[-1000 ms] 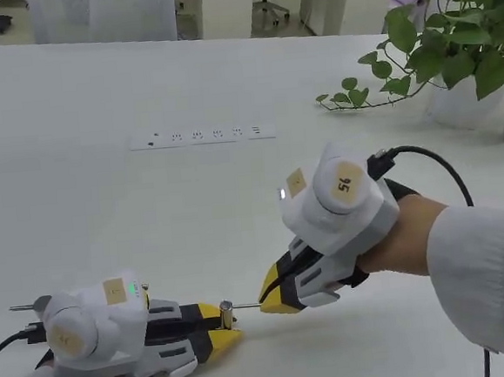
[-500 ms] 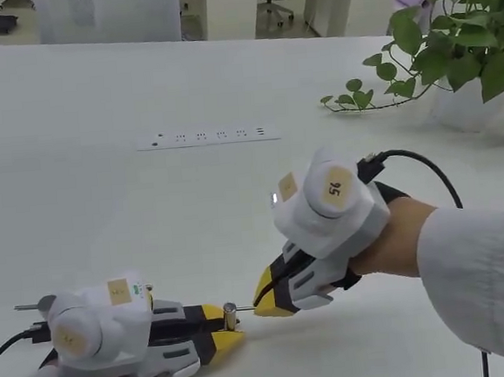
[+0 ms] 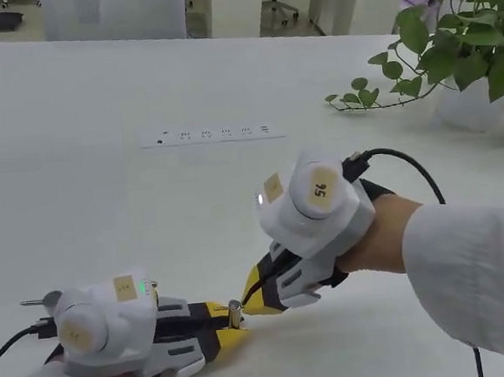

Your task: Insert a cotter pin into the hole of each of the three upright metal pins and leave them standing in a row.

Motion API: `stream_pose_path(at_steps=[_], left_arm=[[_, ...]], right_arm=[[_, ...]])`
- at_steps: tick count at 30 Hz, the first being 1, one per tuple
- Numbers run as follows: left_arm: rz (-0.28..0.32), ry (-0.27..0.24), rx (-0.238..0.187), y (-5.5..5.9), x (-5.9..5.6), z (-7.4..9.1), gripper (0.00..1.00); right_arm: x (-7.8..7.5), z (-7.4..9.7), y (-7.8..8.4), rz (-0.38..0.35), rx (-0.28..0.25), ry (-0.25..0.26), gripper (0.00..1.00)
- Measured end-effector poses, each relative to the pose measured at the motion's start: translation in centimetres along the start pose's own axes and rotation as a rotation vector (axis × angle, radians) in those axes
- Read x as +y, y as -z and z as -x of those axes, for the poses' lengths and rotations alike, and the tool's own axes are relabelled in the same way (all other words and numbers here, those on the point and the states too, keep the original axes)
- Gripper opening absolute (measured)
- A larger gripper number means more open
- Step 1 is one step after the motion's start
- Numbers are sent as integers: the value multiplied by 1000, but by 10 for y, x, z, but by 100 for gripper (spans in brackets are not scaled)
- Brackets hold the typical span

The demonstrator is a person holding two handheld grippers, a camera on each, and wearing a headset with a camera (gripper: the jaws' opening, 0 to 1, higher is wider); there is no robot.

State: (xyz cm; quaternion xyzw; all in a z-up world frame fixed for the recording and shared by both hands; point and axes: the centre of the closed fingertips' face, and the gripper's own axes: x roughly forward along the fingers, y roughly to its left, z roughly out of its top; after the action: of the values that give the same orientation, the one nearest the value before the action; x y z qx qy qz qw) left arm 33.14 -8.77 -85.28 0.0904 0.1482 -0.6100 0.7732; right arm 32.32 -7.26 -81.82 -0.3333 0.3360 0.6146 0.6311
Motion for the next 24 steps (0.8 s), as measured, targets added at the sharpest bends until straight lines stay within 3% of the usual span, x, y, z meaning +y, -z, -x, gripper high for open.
stream_pose_path(at_steps=[24], left_arm=[[5,0,-4,0,0,2,6]], right_arm=[[1,-2,-1,9,6,-25,6]])
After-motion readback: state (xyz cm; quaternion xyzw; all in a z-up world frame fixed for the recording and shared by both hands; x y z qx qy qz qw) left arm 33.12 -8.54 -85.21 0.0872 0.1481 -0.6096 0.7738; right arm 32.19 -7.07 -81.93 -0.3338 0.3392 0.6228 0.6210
